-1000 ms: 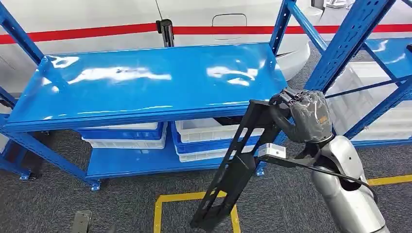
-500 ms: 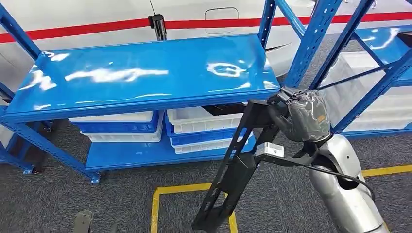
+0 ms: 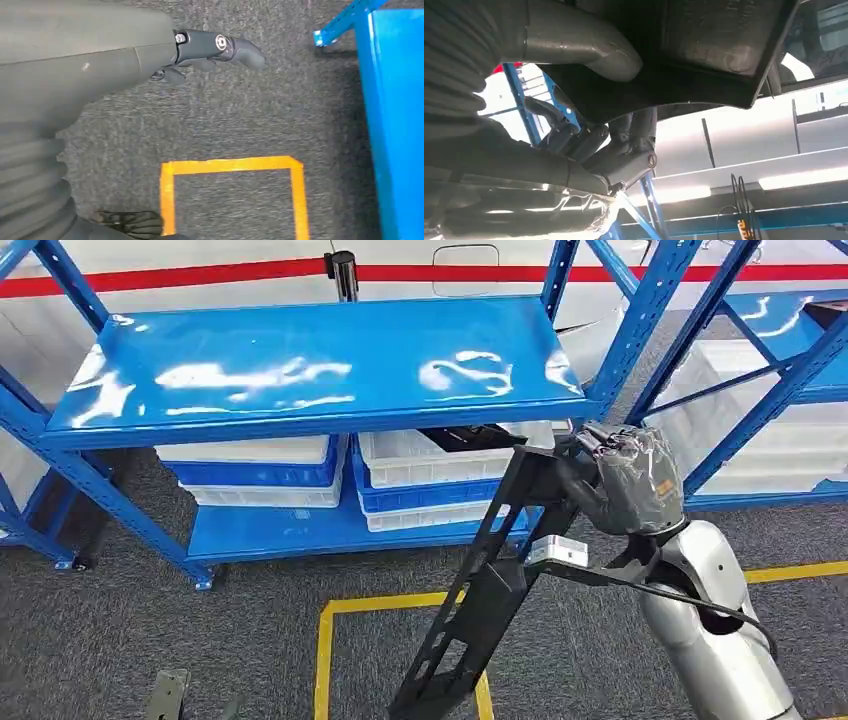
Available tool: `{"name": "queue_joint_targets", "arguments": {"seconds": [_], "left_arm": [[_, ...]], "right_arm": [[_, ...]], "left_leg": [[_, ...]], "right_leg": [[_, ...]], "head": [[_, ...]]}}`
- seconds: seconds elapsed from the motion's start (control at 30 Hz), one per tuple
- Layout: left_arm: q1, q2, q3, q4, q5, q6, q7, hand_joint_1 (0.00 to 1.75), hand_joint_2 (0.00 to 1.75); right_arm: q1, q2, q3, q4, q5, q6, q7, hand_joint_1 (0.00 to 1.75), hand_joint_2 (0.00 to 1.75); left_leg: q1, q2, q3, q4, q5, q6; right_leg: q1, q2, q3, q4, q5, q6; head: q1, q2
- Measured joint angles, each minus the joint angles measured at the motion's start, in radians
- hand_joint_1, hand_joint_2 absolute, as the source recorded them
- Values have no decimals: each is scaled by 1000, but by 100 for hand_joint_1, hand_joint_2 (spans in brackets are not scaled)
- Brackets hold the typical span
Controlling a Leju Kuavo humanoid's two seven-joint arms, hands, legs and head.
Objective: Take the parts from the cabinet and place them on the table.
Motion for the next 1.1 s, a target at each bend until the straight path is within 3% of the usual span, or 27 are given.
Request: {"name": "queue_joint_targets", "arguments": {"seconds": [0.03, 0.07, 0.1, 0.17, 0.2, 0.23, 0.27, 0.33, 0.37, 0.4, 0.43, 0.47, 0.53, 0.6, 0.67, 0.7, 0.73, 0.77, 0.8, 0.87, 0.9, 0.93, 0.97, 1.0, 1.03, 1.07, 1.1], "left_arm": [[0, 0, 0, 0, 2, 0, 0, 0, 175], [0, 0, 0, 0, 3, 0, 0, 0, 175], [0, 0, 0, 0, 3, 0, -1, 0, 175], [1, 0, 0, 0, 3, 1, -1, 0, 175], [5, 1, 0, 0, 3, 2, -1, 0, 175], [9, 2, 0, 0, 4, 2, -1, 0, 175], [12, 0, 0, 1, 4, 2, -1, 0, 175], [12, 1, 0, 1, 4, 2, -1, 0, 175], [12, 1, 0, 1, 4, 2, -1, 0, 175], [13, 1, 0, 1, 4, 2, -1, 0, 175], [13, 1, 0, 1, 4, 2, -1, 0, 175], [13, 1, 0, 1, 4, 2, -1, 0, 175], [11, 1, 0, 1, 4, 2, -2, 0, 175], [7, 1, 0, 1, 3, 0, -3, 0, 175], [7, 1, 0, 1, 2, 0, -5, 0, 175], [9, 1, 0, 1, 0, 0, -5, 0, 175], [10, 1, 0, 1, -1, 0, -5, 0, 175], [9, 0, 0, 1, -2, 0, -5, 0, 175], [8, 0, 0, 1, -3, 0, -6, 0, 175], [9, 2, 2, 1, 1, -1, -5, 0, 175], [9, 2, 6, 1, 4, -1, -5, 0, 175], [10, 2, 10, 1, 5, -1, -5, 0, 175], [11, 2, 14, 1, 5, -3, -6, 0, 175], [11, 1, 16, 1, 5, -3, -6, 0, 175], [11, 1, 17, 1, 5, -3, -6, 0, 175], [11, 1, 18, 1, 5, -3, -6, 0, 175], [11, 1, 20, 1, 5, -3, -6, 0, 175]], "right_arm": [[-4, 0, 0, 0, 4, 1, 0, 175, 175], [-10, 1, 0, 0, 8, 2, 0, 175, 175], [-17, 3, 1, 0, 13, 4, 0, 175, 175], [-20, 5, 2, 2, 16, 8, 6, 175, 175], [-21, 6, 3, 3, 17, 10, 7, 175, 175], [-25, 9, 5, 5, 17, 12, 7, 175, 175], [-27, 13, 7, 5, 18, 15, 8, 175, 175], [-29, 17, 9, 5, 18, 15, 9, 175, 175], [-28, 18, 9, 5, 18, 15, 10, 175, 175], [-28, 19, 10, 6, 18, 15, 10, 175, 175], [-28, 21, 11, 7, 18, 15, 10, 175, 175], [-28, 22, 11, 8, 19, 16, 10, 175, 175], [-28, 22, 11, 8, 19, 16, 10, 175, 175], [-30, 22, 10, 8, 19, 16, 10, 175, 175], [-31, 23, 10, 8, 20, 16, 10, 175, 175], [-26, 23, 9, 7, 20, 16, 10, 175, 175], [-19, 21, 8, 8, 20, 16, 10, 175, 175], [-15, 20, 7, 7, 20, 16, 10, 175, 175], [-14, 19, 6, 7, 21, 16, 11, 175, 175], [-9, 19, 5, 7, 22, 16, 11, 175, 175], [-8, 19, 5, 7, 24, 18, 11, 175, 175], [-8, 21, 7, 7, 28, 21, 11, 175, 175], [-11, 23, 10, 8, 32, 24, 11, 175, 175], [-14, 25, 11, 8, 34, 29, 11, 175, 175], [-18, 27, 13, 8, 34, 30, 11, 175, 175], [-26, 30, 13, 8, 35, 31, 11, 175, 175], [-34, 31, 14, 8, 35, 31, 11, 175, 175]], "left_leg": [[0, 0, -11, 3, 10, -5], [-5, -1, -21, 7, 17, -10], [-9, 0, -30, 13, 28, -15], [-7, 0, -35, 9, 48, -22], [-6, -3, -40, 9, 57, -29], [1, -6, -50, 17, 43, -34], [3, -9, -62, 50, -21, -43], [13, -12, -93, 185, -152, -60], [17, -12, -107, 261, -189, -67], [21, -12, -112, 318, -199, -73], [26, -12, -102, 339, -182, -76], [32, -11, -71, 319, -150, -80], [40, -11, 48, 175, -100, -84], [37, -18, 146, 35, -134, -80], [29, -21, 141, 24, -139, -71], [23, -21, 136, 25, -132, -60], [24, -16, 125, 11, -117, -41], [24, -11, 117, 7, -99, -24], [21, -10, 100, 8, -88, -11], [14, -8, 72, 9, -65, -1], [11, -7, 57, 10, -52, 1], [7, -6, 41, 10, -40, 1], [3, -6, 25, 10, -27, 1], [-1, -6, 11, 10, -15, 1], [-3, -6, -3, 11, -3, -1], [-4, -6, -12, 11, 8, -4], [-11, -7, -20, 13, 16, -9]], "right_leg": [[-1, 0, 71, -92, 6, 0], [2, 0, 145, -183, -15, -8], [11, 2, 177, -259, -38, -17], [13, 2, 151, -246, -28, -25], [3, 1, 142, -247, -21, -38], [-12, -4, 136, -247, -9, -48], [-10, -4, 132, -247, 5, -64], [-8, -5, 105, -245, 30, -68], [-8, -5, 91, -243, 40, -67], [-8, -5, 77, -241, 49, -64], [-9, -5, 62, -238, 58, -60], [-11, -6, 47, -233, 65, -55], [-16, -5, 21, -222, 80, -45], [-10, -5, 6, -213, 90, -31], [-11, -6, 1, -218, 110, -8], [-12, -5, -1, -225, 122, 3], [-7, -5, -7, -226, 124, 10], [-12, -4, -25, -206, 93, 3], [-10, -4, -47, -161, 38, -10], [-10, -4, -83, -9, -67, -25], [-9, -3, -96, 60, -86, -20], [-7, -3, -92, 100, -79, -9], [-6, -3, -68, 94, -53, 2], [-5, -3, -28, 51, -20, 11], [-2, -3, 26, -17, 1, 13], [0, -3, 95, -111, -1, 3], [9, -4, 176, -209, -22, -9]], "head": [[0, 0], [1, 0], [0, 0], [-7, 0], [-6, 0], [-6, 0], [-10, 0], [-15, 0], [-14, 0], [-14, 0], [-15, 0], [-15, 0], [-16, 0], [-16, 0], [-16, 0], [-15, 0], [-13, 0], [-15, 0], [-6, 0], [-5, 0], [-3, 0], [-1, 0], [0, 0], [0, 0], [-1, 0], [0, 0], [-1, 0]]}}
